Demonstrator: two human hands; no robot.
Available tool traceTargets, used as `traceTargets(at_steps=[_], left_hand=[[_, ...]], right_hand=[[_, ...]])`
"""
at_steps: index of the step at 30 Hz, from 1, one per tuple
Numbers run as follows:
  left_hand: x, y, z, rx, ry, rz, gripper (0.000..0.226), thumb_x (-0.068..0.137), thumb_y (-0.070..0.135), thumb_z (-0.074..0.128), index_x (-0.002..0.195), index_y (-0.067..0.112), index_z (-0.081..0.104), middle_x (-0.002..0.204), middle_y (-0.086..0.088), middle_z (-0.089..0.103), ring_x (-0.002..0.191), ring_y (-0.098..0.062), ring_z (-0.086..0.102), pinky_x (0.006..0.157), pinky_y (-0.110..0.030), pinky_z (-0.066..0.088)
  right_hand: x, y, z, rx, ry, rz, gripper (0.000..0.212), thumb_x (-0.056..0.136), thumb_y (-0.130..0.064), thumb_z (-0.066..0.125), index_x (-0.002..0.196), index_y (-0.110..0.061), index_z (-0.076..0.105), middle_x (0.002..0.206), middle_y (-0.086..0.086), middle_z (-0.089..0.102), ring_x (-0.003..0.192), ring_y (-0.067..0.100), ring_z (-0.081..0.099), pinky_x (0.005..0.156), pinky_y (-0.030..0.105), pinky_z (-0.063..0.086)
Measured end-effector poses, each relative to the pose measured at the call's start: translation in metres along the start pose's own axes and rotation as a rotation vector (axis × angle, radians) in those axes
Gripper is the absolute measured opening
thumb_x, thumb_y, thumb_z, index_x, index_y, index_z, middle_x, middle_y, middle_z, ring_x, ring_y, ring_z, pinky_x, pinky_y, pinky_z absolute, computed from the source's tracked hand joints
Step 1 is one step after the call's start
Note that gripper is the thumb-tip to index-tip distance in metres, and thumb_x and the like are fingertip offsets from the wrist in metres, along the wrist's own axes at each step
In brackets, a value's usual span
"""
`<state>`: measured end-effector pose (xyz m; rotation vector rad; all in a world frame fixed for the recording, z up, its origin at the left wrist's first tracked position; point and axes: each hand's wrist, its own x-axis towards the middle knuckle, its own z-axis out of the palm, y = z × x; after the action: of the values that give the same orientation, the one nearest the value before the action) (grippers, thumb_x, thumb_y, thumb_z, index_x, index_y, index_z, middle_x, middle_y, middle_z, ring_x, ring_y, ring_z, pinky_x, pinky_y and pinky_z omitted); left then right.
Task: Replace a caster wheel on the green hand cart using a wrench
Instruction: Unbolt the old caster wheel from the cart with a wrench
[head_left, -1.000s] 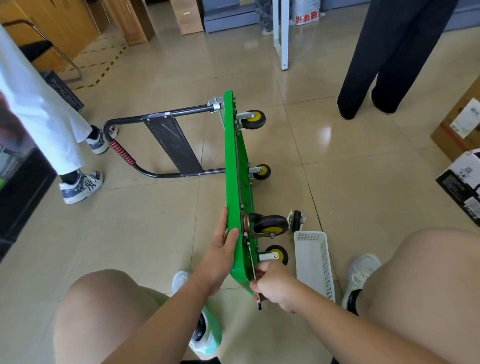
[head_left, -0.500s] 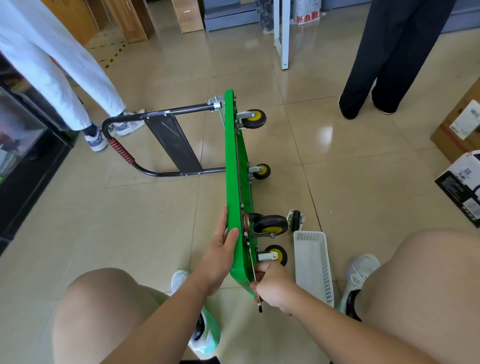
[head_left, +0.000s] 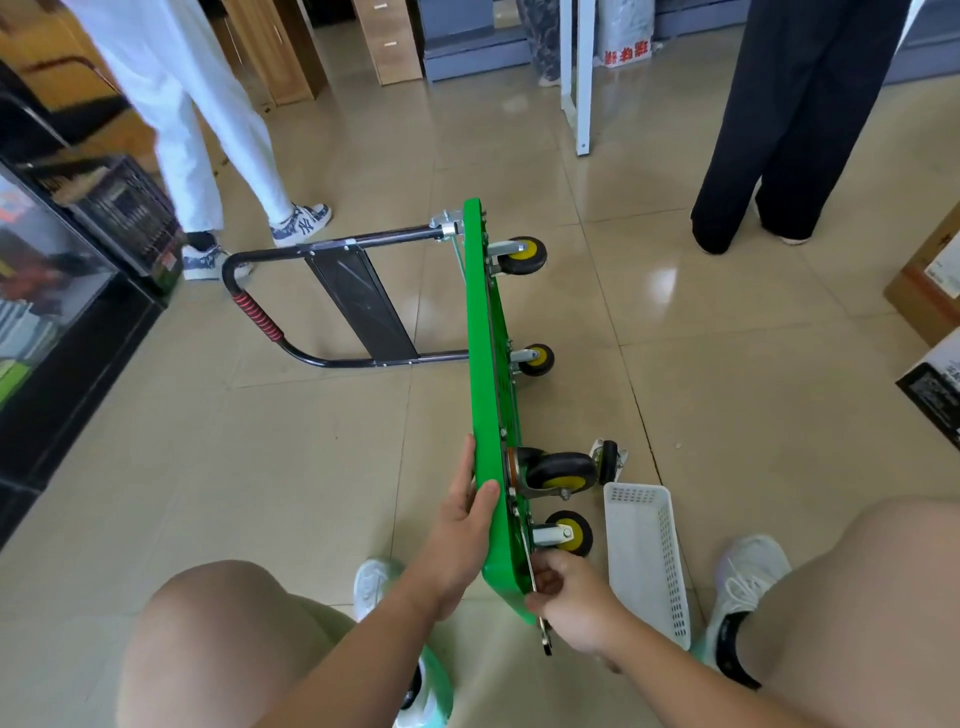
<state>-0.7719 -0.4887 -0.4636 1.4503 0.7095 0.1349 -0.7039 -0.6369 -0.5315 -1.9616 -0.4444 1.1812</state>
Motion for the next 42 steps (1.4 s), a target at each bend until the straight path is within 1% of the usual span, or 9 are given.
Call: traceTargets(at_steps=[3,7,9,15,19,22,28,33,42], left_hand=[[0.000,0.000,0.000,0.024,0.005,-0.002,0.061,0.113,0.028,0.043,0.156,0.062,0.017,0.147,0.022,0.057,0.123,-0.009,0.067,0.107,-0.038,0.054],[0.000,0.001,-0.001,0.023,0.006,-0.006,0.060,0.112,0.031,0.045,0.155,0.065,0.018,0.149,0.022,0.056,0.124,-0.010,0.066,0.107,-0.040,0.054],[0.000,0.001,0.000,0.013,0.003,-0.004,0.061,0.110,0.036,0.047,0.156,0.064,0.019,0.151,0.020,0.054,0.128,-0.012,0.064,0.111,-0.043,0.052],[0.000,0.000,0.000,0.011,0.006,-0.007,0.060,0.110,0.035,0.047,0.155,0.064,0.020,0.152,0.019,0.054,0.128,-0.012,0.064,0.110,-0.044,0.052],[-0.001,0.003,0.001,0.007,0.010,-0.028,0.061,0.112,0.031,0.044,0.158,0.061,0.018,0.151,0.019,0.054,0.127,-0.012,0.064,0.110,-0.044,0.052],[-0.001,0.004,0.002,-0.005,0.017,-0.035,0.060,0.113,0.029,0.044,0.157,0.061,0.020,0.151,0.022,0.053,0.130,-0.010,0.062,0.114,-0.044,0.049],[0.000,0.004,0.002,-0.017,0.022,-0.035,0.057,0.112,0.031,0.045,0.145,0.072,0.024,0.144,0.031,0.054,0.133,-0.009,0.059,0.115,-0.043,0.048],[0.001,0.003,0.001,-0.005,0.028,-0.041,0.056,0.112,0.029,0.044,0.136,0.077,0.028,0.130,0.042,0.060,0.131,-0.006,0.060,0.116,-0.043,0.047],[0.001,0.004,0.001,-0.014,0.011,-0.038,0.058,0.113,0.029,0.043,0.149,0.069,0.021,0.131,0.039,0.061,0.123,-0.010,0.067,0.106,-0.041,0.055]], right_hand=[[-0.001,-0.004,-0.007,-0.004,-0.039,0.023,0.027,0.086,-0.012,0.071,0.105,-0.031,0.073,0.095,-0.009,0.075,0.092,0.011,0.068,0.086,0.026,0.057],[-0.011,-0.009,-0.014,-0.018,-0.023,0.040,0.021,0.086,-0.019,0.071,0.083,-0.039,0.073,0.077,-0.024,0.073,0.073,-0.003,0.064,0.065,0.008,0.048],[-0.015,-0.009,-0.016,-0.022,-0.019,0.049,0.019,0.086,-0.022,0.073,0.079,-0.039,0.073,0.074,-0.023,0.072,0.071,-0.003,0.063,0.062,0.009,0.047],[-0.024,-0.013,-0.027,0.130,-0.060,0.132,0.014,0.088,-0.014,0.073,0.098,-0.023,0.078,0.088,-0.007,0.077,0.088,0.014,0.070,0.079,0.023,0.054],[-0.032,-0.023,-0.035,0.331,-0.134,0.163,0.006,0.090,-0.005,0.070,0.087,-0.009,0.074,0.076,0.009,0.067,0.073,0.025,0.063,0.069,0.035,0.051],[-0.035,-0.031,-0.038,0.437,-0.156,0.180,0.007,0.092,-0.001,0.069,0.084,-0.002,0.071,0.074,0.013,0.060,0.070,0.027,0.057,0.072,0.038,0.048],[-0.038,-0.045,-0.035,0.644,-0.164,0.242,0.008,0.094,0.005,0.064,0.101,0.009,0.063,0.076,0.014,0.060,0.063,0.023,0.058,0.063,0.034,0.051],[-0.038,-0.053,-0.032,0.727,-0.177,0.246,0.009,0.094,0.003,0.065,0.101,0.009,0.064,0.080,0.015,0.060,0.063,0.020,0.058,0.063,0.031,0.054],[-0.038,-0.074,-0.029,0.919,-0.127,0.286,0.002,0.093,0.004,0.065,0.093,0.006,0.065,0.064,0.011,0.068,0.050,0.017,0.065,0.050,0.026,0.054]])
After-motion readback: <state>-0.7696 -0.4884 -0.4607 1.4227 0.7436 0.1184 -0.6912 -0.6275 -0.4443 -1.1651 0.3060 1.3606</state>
